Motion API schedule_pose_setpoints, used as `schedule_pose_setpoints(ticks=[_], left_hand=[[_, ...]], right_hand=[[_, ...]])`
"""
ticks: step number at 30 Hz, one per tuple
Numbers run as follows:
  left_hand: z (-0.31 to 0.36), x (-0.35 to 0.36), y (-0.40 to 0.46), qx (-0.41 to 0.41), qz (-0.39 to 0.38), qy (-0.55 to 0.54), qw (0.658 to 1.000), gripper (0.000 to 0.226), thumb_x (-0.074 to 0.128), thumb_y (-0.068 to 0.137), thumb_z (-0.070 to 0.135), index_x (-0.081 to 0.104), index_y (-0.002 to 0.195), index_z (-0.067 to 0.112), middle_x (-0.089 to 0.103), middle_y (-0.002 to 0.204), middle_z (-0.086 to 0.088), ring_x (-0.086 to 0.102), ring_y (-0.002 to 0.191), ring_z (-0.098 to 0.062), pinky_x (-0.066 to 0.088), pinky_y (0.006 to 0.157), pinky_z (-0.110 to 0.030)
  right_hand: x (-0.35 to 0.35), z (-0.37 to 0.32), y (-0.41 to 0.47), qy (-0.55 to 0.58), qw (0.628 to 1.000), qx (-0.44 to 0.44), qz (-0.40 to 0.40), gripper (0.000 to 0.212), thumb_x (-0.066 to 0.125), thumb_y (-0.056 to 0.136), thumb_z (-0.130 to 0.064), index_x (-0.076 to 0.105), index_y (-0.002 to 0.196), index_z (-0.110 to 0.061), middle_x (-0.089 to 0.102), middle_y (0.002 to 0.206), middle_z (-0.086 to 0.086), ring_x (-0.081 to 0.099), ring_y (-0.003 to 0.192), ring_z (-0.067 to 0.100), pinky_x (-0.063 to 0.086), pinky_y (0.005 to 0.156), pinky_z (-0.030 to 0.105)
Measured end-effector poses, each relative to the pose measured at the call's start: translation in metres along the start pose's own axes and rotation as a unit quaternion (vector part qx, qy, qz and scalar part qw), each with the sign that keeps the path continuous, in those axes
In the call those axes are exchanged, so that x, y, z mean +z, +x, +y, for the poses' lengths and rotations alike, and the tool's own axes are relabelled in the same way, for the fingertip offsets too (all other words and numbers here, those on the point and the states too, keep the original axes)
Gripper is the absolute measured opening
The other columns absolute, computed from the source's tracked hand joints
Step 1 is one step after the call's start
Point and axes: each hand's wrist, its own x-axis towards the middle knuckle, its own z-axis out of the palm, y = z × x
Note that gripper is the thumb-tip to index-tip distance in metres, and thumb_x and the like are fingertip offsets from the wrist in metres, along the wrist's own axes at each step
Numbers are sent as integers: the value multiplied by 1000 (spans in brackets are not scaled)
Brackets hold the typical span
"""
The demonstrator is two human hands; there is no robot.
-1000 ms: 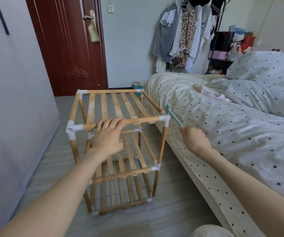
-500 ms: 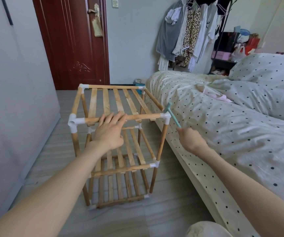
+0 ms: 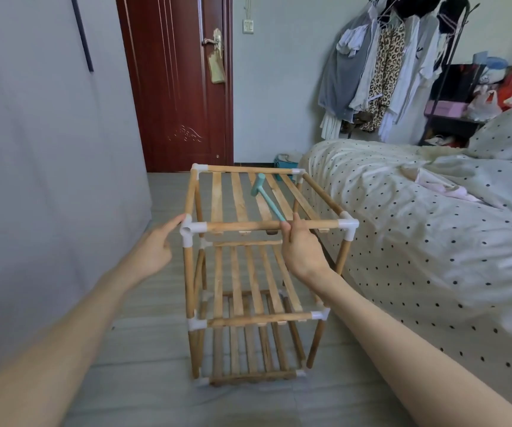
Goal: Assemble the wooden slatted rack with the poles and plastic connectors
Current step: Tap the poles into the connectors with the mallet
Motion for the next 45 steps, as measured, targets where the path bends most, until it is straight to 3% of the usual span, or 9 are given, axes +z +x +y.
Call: schedule_pose_setpoints(ticks=[5, 10, 16, 22, 28, 33, 37, 42, 45], left_hand=[[-17, -4, 2, 138, 22, 132, 981, 85, 34, 77, -25, 18, 145, 23, 13, 152, 11, 5, 143, -12, 24, 116, -42], [29, 13, -6, 207, 1, 155, 966, 72, 36, 86, -14, 15, 144, 24, 7, 143, 19, -7, 137, -2, -2, 119, -32], [58, 45, 5, 267, -34, 79, 960, 73, 34, 89, -12, 12, 146, 27, 14, 149, 18, -2, 142, -2, -4, 117, -26], [44, 48, 21, 175, -65, 158, 970, 84, 37, 88, -10, -13, 148, 21, -23, 152, 10, -15, 143, -12, -15, 113, -31], [53, 52, 26, 182, -15, 146, 972, 79, 39, 85, -13, 8, 151, 20, 3, 158, 5, -8, 145, -14, -13, 112, -32], [57, 48, 23, 168, -31, 139, 975, 75, 39, 86, -14, 16, 150, 18, 10, 158, 3, 4, 146, -16, -4, 118, -37], [62, 47, 24, 160, -27, 138, 977, 74, 42, 85, -11, 19, 149, 18, 15, 156, 2, 20, 142, -19, 1, 119, -39], [63, 47, 22, 156, -33, 127, 979, 73, 42, 85, -12, 20, 149, 17, 17, 155, 2, 22, 142, -20, 3, 119, -40], [65, 47, 23, 156, -32, 123, 980, 73, 43, 85, -11, 22, 149, 17, 18, 154, 2, 22, 141, -21, 5, 118, -39]], right_hand=[[25, 1, 2, 1, 1000, 15, 0, 44, 24, 103, -25, 47, 125, 6, 8, 155, 22, 4, 145, 32, 12, 118, 43], [-10, 27, 34, 59, 995, 77, -11, 48, 25, 103, -27, 26, 144, -2, 27, 151, 21, 52, 100, 13, 45, 82, 28], [-41, 45, 37, 15, 996, 69, 47, 37, 25, 103, -25, 50, 78, -16, 54, 97, 16, 49, 88, 25, 35, 73, 28], [-67, 42, -12, -54, 998, 14, -2, 41, 29, 102, -31, 54, 82, -5, 50, 64, 0, 50, 65, 23, 39, 64, 32], [-99, 17, -20, 27, 962, -74, 263, 29, 33, 102, -21, 50, 81, -9, 40, 53, -7, 38, 45, 6, 28, 43, 18], [-81, 38, -40, -161, 984, 18, -70, 35, 28, 102, -33, 46, 76, -18, 47, 61, -3, 45, 51, 9, 32, 48, 22], [-101, 18, -30, -6, 982, -62, 179, 40, 25, 102, -30, 34, 64, -22, 39, 55, -2, 37, 49, 13, 29, 46, 23], [-88, 32, -47, -107, 993, 36, -25, 43, 26, 102, -35, 36, 62, -20, 42, 58, -2, 42, 55, 18, 32, 51, 30], [-98, 28, -46, -8, 987, -28, 159, 39, 27, 102, -29, 35, 65, -23, 40, 55, -3, 39, 50, 15, 28, 50, 33]])
